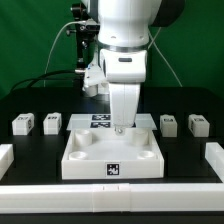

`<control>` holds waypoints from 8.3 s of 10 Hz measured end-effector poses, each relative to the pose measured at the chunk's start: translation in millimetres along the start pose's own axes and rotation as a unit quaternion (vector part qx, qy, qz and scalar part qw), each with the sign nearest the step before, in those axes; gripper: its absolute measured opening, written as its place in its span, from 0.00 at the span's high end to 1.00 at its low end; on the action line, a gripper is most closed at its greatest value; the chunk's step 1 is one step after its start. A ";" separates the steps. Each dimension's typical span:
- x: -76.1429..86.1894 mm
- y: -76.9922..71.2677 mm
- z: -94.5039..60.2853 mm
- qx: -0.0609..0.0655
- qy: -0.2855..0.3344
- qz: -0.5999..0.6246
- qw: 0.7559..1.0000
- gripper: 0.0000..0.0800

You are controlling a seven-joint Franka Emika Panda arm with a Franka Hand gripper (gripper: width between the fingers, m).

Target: Assemble one leg

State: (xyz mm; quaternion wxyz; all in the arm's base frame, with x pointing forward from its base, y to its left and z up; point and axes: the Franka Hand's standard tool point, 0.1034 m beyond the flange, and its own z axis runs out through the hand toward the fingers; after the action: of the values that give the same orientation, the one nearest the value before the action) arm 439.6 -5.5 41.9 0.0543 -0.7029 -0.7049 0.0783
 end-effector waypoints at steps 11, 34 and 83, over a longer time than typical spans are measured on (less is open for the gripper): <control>-3.8 -15.6 34.0 0.034 0.002 -0.034 0.999 0.20; 73.4 50.2 19.6 0.002 0.018 0.010 1.000 0.89; 176.1 -27.4 -12.2 0.186 -0.216 0.635 0.718 0.19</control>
Offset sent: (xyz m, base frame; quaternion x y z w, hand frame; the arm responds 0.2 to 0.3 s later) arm -0.0106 0.0010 -0.0250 0.0402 -0.0112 -0.1232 0.9915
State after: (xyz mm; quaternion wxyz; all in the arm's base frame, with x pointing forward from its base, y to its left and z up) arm 414.0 170.9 53.1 -0.0323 -0.9252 -0.0571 0.3736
